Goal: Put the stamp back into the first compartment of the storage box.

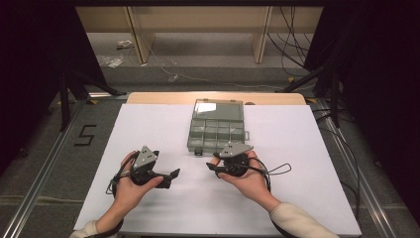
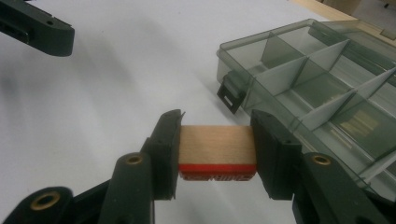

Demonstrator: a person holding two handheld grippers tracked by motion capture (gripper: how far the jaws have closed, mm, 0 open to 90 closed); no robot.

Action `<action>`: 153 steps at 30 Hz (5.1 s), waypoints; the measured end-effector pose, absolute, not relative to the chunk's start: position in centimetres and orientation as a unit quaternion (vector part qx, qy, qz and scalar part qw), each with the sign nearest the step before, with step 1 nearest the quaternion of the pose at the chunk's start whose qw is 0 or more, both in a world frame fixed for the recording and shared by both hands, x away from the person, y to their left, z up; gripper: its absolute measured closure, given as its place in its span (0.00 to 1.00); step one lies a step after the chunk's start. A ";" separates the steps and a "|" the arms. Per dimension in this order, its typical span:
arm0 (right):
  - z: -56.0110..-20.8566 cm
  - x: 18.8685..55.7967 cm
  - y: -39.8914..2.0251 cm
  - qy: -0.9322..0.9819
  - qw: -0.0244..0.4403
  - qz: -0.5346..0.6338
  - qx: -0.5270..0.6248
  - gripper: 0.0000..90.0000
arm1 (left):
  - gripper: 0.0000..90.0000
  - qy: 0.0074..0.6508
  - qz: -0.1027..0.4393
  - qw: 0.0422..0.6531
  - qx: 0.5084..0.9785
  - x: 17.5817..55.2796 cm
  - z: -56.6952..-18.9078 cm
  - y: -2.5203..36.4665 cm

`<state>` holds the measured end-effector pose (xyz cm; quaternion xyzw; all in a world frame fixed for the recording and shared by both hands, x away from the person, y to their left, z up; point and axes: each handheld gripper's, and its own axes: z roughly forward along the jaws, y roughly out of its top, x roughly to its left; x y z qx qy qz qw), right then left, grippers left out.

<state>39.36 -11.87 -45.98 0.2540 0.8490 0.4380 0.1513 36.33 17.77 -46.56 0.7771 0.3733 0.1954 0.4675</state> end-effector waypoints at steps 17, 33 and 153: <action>-45.3 40.3 -11.6 0.843 0.170 0.440 0.257 0.62 | 0.00 0.373 0.195 0.467 0.777 36.3 -46.6 17.8; -44.7 41.3 -11.5 0.836 0.178 0.446 0.264 0.62 | 0.00 0.373 0.195 0.467 0.778 36.4 -46.6 17.8; -43.7 47.0 -9.0 0.810 0.189 0.467 0.300 0.62 | 0.00 0.374 0.194 0.470 0.776 36.4 -46.5 17.9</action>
